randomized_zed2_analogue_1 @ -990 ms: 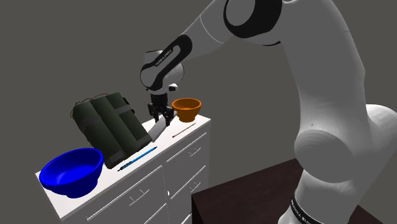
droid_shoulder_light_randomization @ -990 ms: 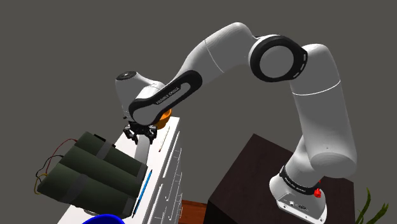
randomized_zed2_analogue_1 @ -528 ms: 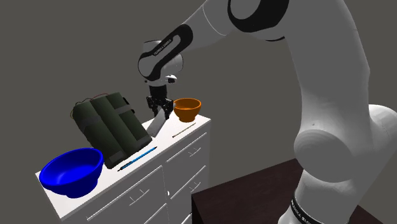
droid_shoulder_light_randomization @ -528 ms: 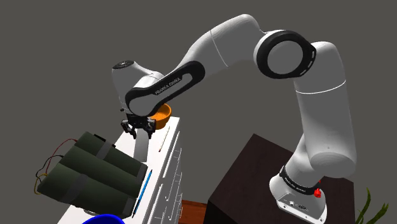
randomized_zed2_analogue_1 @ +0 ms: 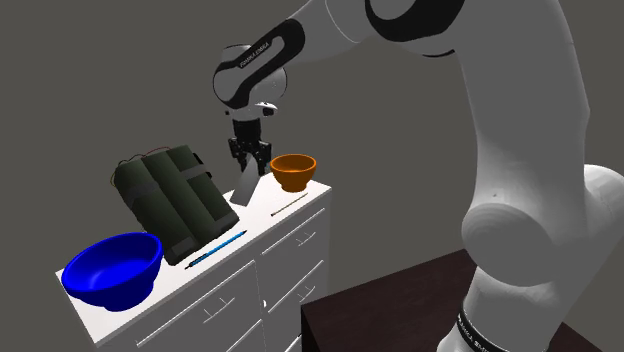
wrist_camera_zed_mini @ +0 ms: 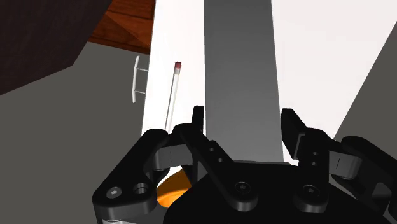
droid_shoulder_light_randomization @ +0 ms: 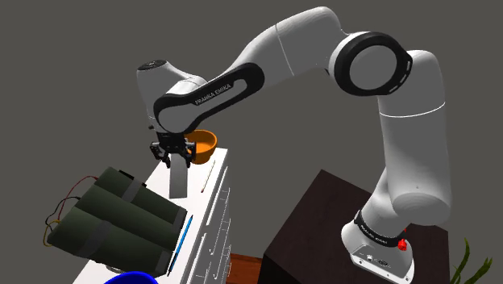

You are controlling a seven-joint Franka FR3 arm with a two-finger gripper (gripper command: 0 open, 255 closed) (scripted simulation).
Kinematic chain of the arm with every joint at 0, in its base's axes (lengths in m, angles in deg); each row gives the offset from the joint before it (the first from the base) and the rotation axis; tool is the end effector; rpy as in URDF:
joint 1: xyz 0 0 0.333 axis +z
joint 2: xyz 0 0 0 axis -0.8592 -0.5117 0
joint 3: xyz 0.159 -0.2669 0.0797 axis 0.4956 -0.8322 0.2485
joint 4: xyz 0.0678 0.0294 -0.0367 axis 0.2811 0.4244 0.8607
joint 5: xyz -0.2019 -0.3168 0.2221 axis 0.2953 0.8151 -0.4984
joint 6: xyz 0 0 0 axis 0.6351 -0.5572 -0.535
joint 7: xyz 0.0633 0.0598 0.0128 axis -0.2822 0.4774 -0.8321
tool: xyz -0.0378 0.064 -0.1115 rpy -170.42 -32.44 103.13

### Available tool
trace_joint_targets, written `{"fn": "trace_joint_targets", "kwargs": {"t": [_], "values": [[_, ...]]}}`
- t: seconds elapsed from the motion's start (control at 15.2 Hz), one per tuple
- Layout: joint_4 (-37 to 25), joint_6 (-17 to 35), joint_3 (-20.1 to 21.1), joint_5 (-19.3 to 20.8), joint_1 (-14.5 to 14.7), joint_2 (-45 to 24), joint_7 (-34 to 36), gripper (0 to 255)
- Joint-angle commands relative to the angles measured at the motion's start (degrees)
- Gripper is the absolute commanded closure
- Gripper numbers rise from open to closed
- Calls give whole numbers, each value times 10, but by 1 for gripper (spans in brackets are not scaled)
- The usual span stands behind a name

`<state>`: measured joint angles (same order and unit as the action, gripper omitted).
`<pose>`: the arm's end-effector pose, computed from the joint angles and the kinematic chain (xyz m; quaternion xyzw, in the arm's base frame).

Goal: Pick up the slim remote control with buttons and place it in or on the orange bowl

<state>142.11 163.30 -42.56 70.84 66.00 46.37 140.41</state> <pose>0.6570 0.2899 0.2930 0.9075 -0.4200 0.0004 0.0102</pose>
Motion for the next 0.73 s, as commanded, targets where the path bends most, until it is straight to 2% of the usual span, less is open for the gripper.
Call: {"fn": "trace_joint_targets", "kwargs": {"t": [0.0,0.46,0.66], "values": [[-4,-11,2,-3,-1,8,-1,255],[-28,-53,6,-12,-2,26,-7,255],[-47,-60,-3,-13,-25,16,-42,255]]}}
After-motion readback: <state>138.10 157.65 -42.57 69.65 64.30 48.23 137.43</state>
